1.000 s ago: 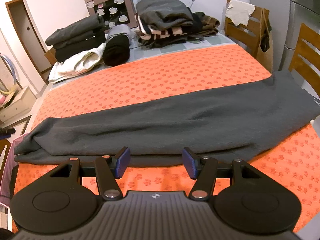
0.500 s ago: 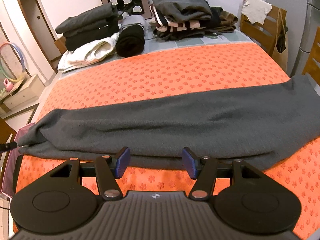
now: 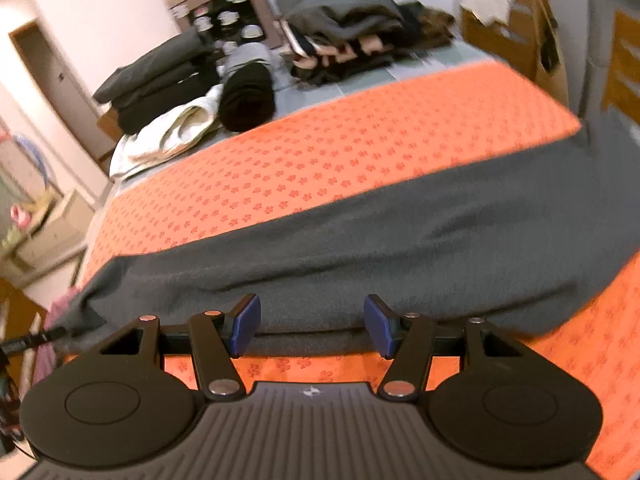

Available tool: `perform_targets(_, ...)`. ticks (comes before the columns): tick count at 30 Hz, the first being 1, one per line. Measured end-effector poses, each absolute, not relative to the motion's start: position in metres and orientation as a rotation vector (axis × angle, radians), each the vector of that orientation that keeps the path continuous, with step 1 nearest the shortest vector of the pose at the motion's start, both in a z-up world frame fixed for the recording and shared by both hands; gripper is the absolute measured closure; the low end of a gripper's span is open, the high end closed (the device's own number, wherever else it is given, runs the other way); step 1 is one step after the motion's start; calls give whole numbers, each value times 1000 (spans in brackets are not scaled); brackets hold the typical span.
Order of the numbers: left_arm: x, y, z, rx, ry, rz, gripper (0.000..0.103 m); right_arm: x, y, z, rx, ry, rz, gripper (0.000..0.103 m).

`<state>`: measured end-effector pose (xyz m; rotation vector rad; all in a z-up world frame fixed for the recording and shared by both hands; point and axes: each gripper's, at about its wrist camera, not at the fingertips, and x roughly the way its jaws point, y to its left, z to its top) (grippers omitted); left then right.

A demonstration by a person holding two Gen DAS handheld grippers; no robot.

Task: Fold clothes
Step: 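Grasp the grey strip's end with the left gripper and fold it inward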

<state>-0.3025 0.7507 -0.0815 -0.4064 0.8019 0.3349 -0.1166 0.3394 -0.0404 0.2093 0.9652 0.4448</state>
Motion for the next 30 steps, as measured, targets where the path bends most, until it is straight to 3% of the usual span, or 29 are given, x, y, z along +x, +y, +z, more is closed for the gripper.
perform_targets(4, -302, 756, -82, -416, 791, 338, 95, -112, 329, -61, 425, 1030, 387, 39)
perform_targets(9, -304, 767, -69, -478, 766, 350, 98, -109, 328, -85, 572, 1081, 319, 45)
perform_targets(11, -303, 770, -62, -479, 756, 361, 98, -107, 325, -92, 628, 1086, 295, 56)
perform_targets(13, -301, 773, -55, -487, 751, 368, 98, -105, 321, -97, 688, 1078, 274, 94)
perform_targets(14, -299, 775, -51, -492, 752, 373, 98, -105, 319, -96, 709, 1068, 269, 100)
perform_targets(19, -291, 781, -38, -497, 806, 375, 98, -105, 320, -71, 677, 1020, 298, 100)
perform_targets(25, -293, 781, -74, -512, 961, 381, 97, -104, 326, -86, 589, 1096, 270, 99)
perform_targets(29, -306, 783, -86, -532, 993, 371, 90, -109, 334, -89, 469, 1118, 271, 89)
perform_targets(30, -310, 786, -84, -548, 980, 377, 90, -111, 337, -83, 425, 1107, 290, 82)
